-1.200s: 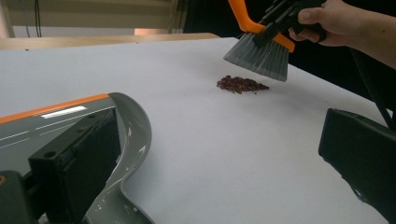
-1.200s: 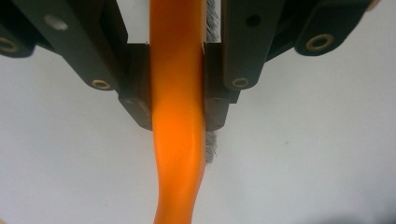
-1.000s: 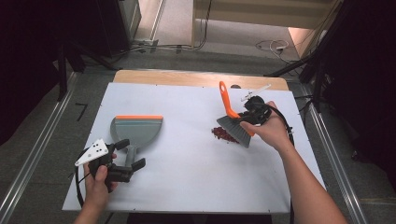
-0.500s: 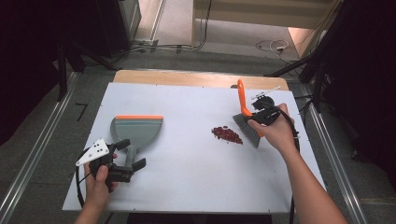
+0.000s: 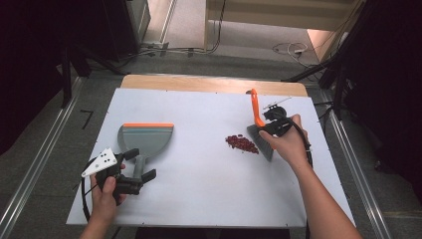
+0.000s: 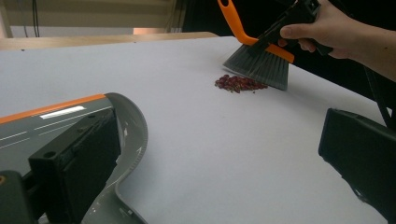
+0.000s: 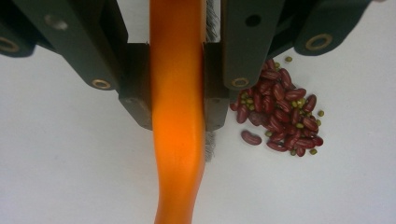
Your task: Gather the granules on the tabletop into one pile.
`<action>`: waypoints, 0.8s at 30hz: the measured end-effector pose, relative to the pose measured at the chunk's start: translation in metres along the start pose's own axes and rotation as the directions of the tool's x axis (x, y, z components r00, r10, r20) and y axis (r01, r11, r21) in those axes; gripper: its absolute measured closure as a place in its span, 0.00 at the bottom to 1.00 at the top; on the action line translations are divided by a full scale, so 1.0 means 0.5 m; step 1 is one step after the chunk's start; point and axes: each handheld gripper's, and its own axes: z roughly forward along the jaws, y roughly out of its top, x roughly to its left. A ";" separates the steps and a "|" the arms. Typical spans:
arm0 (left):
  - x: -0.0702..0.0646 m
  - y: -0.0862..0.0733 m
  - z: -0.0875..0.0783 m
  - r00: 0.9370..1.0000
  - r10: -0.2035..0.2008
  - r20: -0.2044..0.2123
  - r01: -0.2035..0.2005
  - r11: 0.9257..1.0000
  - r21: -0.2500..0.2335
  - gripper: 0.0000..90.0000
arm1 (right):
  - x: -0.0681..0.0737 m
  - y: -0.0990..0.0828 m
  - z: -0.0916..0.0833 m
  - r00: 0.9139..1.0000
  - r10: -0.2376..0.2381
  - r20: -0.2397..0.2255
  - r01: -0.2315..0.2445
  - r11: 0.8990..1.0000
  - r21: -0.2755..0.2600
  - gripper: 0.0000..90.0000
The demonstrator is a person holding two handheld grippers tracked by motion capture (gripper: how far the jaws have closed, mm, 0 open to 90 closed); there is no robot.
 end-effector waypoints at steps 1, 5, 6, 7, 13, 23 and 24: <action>0.000 0.000 0.000 1.000 0.001 0.000 -0.001 1.000 0.000 0.00 | 0.004 0.002 0.002 1.000 -0.004 0.000 0.004 1.000 0.003 0.75; 0.001 0.000 -0.002 1.000 0.002 0.000 -0.002 1.000 -0.003 0.00 | 0.014 0.009 0.005 1.000 -0.015 0.011 0.015 1.000 0.008 0.75; 0.001 0.000 -0.002 1.000 0.001 0.000 -0.001 1.000 -0.004 0.00 | 0.014 0.010 0.004 1.000 -0.018 0.016 0.018 1.000 0.009 0.75; 0.002 0.000 -0.003 1.000 0.000 0.001 0.000 1.000 -0.005 0.00 | 0.013 0.010 0.003 1.000 -0.018 0.013 0.018 1.000 0.009 0.75; 0.002 0.001 -0.003 1.000 0.002 0.001 -0.002 1.000 -0.004 0.00 | -0.001 0.002 -0.012 1.000 -0.005 0.020 0.005 1.000 -0.014 0.75; -0.001 0.001 0.001 1.000 0.004 -0.003 -0.004 1.000 0.000 0.00 | -0.020 -0.029 -0.052 1.000 0.023 -0.019 -0.024 0.996 -0.082 0.75; -0.001 0.001 0.001 1.000 0.005 -0.003 -0.005 1.000 -0.001 0.00 | -0.020 -0.034 -0.056 0.999 0.026 -0.029 -0.029 0.996 -0.089 0.75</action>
